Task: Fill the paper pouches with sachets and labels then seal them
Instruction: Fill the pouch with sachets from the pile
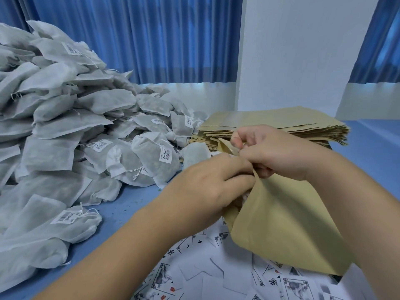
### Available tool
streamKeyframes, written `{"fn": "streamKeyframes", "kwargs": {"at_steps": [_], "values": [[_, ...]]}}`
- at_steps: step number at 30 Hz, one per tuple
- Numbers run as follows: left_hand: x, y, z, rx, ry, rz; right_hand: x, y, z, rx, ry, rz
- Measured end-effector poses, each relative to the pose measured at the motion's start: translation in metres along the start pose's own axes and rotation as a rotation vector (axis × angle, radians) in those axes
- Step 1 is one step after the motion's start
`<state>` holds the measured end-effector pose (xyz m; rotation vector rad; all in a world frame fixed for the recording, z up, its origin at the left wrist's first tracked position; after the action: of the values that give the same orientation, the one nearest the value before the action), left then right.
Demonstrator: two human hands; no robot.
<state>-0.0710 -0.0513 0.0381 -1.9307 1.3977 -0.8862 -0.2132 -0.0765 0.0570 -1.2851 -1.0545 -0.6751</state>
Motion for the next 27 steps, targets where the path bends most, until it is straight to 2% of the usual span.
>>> {"fn": "streamKeyframes", "kwargs": {"at_steps": [3,8,11,13,18,25,27], "values": [[0.007,-0.004,0.005,-0.035,-0.193,0.170,0.002,-0.009,0.002,-0.082,-0.015,-0.034],[0.015,-0.012,0.009,-0.135,-0.405,-0.007,0.003,-0.005,0.001,-0.054,-0.011,-0.075],[0.021,-0.011,0.012,-0.066,-0.504,0.087,0.002,-0.002,0.000,-0.045,0.008,-0.055],[0.021,-0.011,0.012,-0.017,-0.480,0.157,0.002,-0.002,0.000,-0.051,0.014,-0.047],[0.013,-0.014,0.010,0.053,-0.223,0.188,0.003,0.000,0.000,-0.042,0.024,-0.007],[0.009,-0.018,0.006,0.065,-0.109,0.271,0.010,0.006,0.001,-0.028,0.018,0.034],[0.008,-0.015,0.005,0.045,-0.088,0.202,0.012,0.010,0.000,-0.022,-0.001,0.047]]}}
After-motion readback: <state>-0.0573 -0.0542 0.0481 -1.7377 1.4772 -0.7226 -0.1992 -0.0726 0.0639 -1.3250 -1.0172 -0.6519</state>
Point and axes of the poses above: each hand's wrist, its own z-axis away from the middle knuckle, its own y-axis out of the palm, x = y × z, the point moved 4 cm from there along -z, towards the middle knuckle, and after that the axes turned 3 degrees about x, right-handed, at the moved point
